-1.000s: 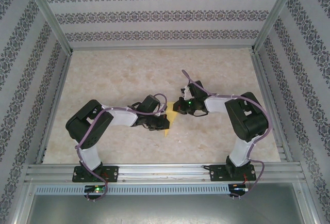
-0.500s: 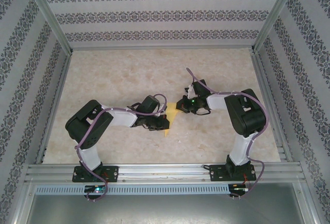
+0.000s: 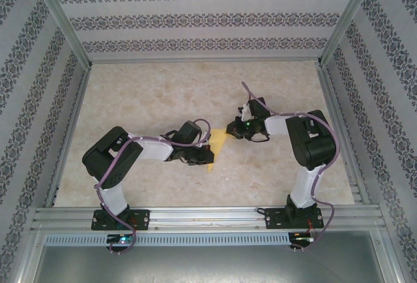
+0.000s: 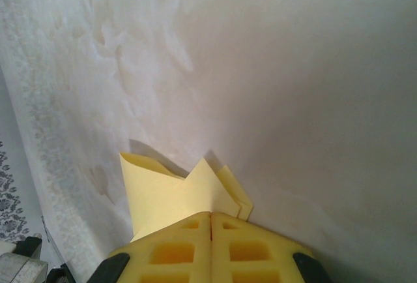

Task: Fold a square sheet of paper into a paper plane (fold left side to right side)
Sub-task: Fold the wing for the fifth time at the center of the table.

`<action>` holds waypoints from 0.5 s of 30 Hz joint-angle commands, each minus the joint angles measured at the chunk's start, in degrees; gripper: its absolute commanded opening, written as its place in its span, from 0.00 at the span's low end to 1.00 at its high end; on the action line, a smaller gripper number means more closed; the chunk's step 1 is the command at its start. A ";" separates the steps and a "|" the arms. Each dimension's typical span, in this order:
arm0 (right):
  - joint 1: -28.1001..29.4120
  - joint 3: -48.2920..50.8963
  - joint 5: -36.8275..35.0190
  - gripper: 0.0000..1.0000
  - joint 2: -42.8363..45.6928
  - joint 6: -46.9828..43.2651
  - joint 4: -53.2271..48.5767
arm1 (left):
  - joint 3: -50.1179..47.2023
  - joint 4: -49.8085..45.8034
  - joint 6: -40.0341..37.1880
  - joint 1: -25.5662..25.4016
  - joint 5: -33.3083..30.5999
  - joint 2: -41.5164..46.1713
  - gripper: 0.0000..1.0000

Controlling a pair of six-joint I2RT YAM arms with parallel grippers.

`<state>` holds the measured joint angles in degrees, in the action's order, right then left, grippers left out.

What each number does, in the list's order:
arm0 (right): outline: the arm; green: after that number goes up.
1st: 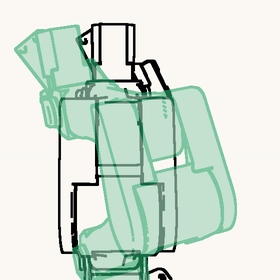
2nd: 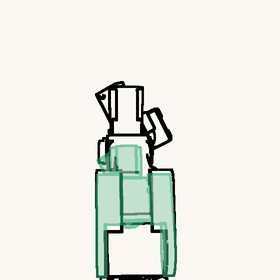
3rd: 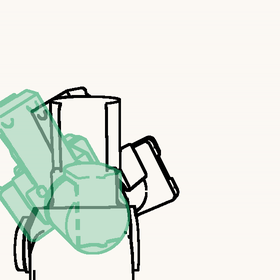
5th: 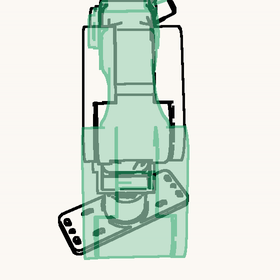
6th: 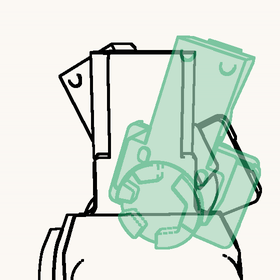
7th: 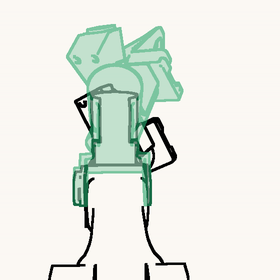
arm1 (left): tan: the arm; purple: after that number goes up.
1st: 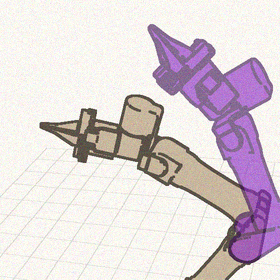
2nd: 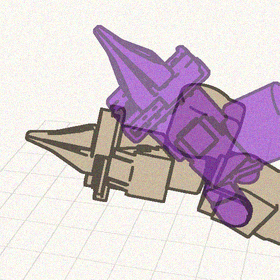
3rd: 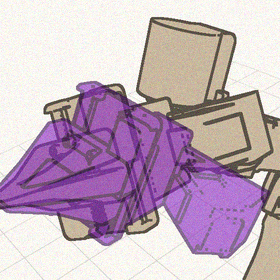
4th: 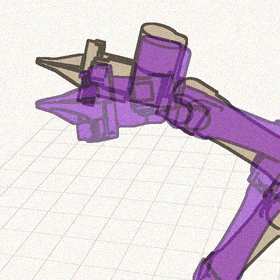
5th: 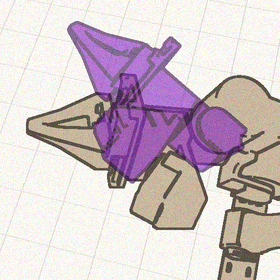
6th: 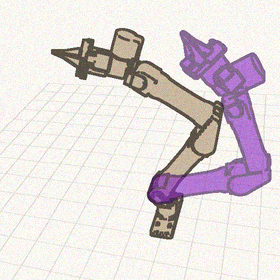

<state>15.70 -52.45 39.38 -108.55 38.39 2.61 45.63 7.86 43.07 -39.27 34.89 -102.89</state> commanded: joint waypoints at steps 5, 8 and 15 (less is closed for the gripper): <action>-3.31 -3.54 -0.79 0.00 -2.84 -2.40 -0.96 | -2.82 -5.66 0.20 0.11 -3.61 -0.86 0.00; -4.08 -4.74 -0.29 0.00 -3.20 -2.79 -1.56 | -2.71 -5.39 0.35 0.17 -3.51 -0.79 0.00; -3.83 -3.30 -0.97 0.00 4.91 -2.59 -3.01 | -2.30 -4.32 0.80 0.15 -3.34 -0.42 0.00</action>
<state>11.49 -56.12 38.74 -108.92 37.04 0.49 45.34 8.43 43.55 -39.27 34.87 -102.80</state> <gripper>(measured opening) 0.045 0.051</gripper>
